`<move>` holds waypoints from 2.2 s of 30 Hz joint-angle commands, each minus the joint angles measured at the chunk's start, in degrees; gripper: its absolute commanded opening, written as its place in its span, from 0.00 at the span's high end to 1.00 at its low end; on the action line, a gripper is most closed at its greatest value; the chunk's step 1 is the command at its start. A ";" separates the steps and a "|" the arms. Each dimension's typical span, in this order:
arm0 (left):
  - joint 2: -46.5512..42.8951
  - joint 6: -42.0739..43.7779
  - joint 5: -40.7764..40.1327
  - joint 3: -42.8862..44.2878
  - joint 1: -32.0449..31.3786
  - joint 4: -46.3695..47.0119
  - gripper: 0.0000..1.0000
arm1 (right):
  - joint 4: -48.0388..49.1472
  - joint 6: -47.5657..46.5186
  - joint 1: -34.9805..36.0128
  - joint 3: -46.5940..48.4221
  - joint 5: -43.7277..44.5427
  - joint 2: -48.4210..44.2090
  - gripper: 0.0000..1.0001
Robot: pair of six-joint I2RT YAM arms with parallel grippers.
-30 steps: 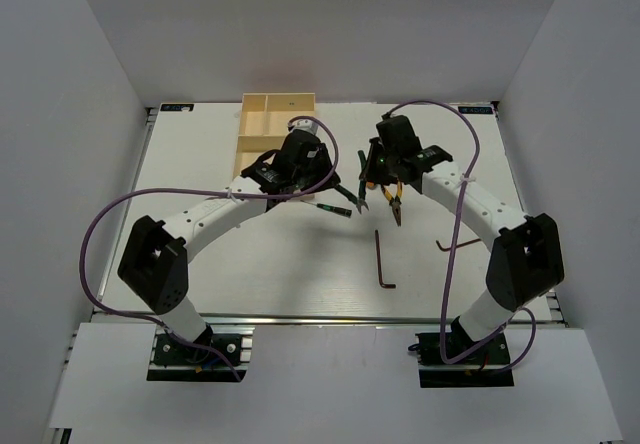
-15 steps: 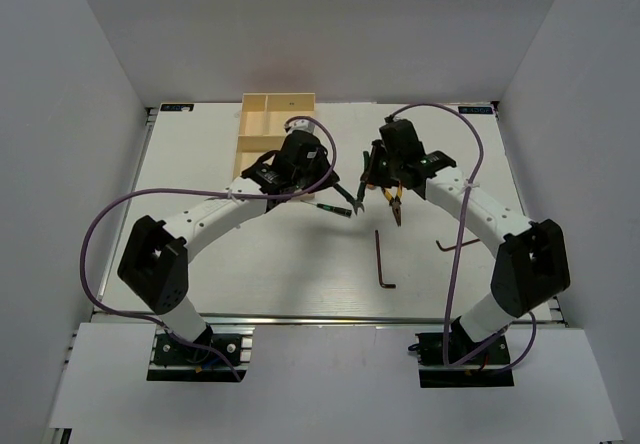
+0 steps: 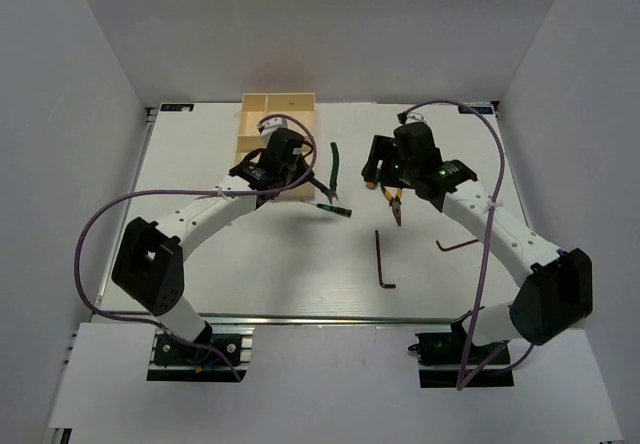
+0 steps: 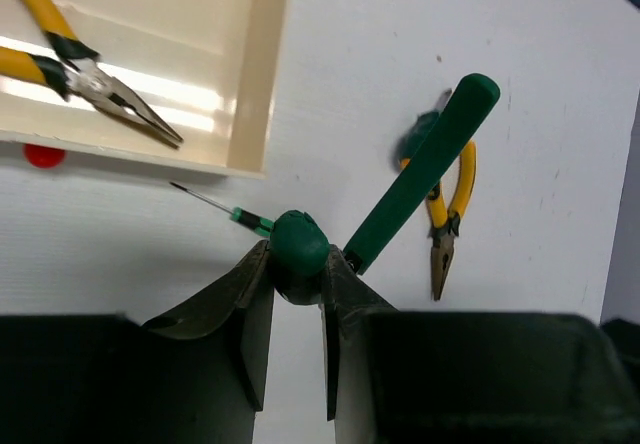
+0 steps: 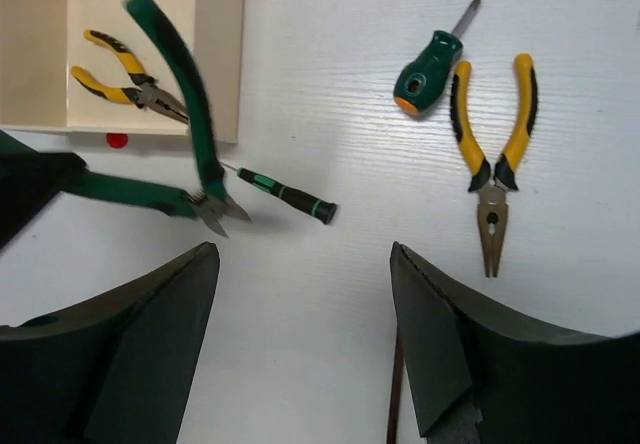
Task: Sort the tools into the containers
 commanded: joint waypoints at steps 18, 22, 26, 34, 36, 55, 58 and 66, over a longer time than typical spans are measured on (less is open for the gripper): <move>-0.49 -5.04 1.50 5.41 17.09 2.98 1.00 | 3.60 -1.28 -2.53 -17.19 3.38 -11.55 0.21; -0.84 -9.53 2.04 1.19 18.41 8.00 1.00 | 3.95 -1.63 -2.70 -18.33 3.29 -12.96 0.21; 0.04 -12.78 1.78 -1.45 18.41 12.04 1.00 | 3.95 -1.98 -2.79 -19.39 3.55 -14.01 0.20; 3.20 -13.85 0.90 -3.12 18.41 13.98 1.00 | 4.39 -1.98 -3.06 -21.58 3.20 -13.75 0.20; 3.64 -13.76 1.34 -3.12 18.41 13.98 0.93 | 4.48 -2.07 -2.97 -21.76 3.46 -13.84 0.20; -1.01 0.35 -0.08 -0.14 17.18 5.91 0.08 | 3.95 -2.60 -3.23 -22.20 8.73 -11.65 0.21; -2.07 8.00 2.13 2.76 17.18 0.48 0.05 | 4.30 -3.91 -3.23 -21.76 9.97 -10.50 0.23; -15.15 20.94 2.48 -7.40 17.18 -5.35 0.03 | 5.88 -6.73 -3.76 -19.83 10.32 -1.73 0.29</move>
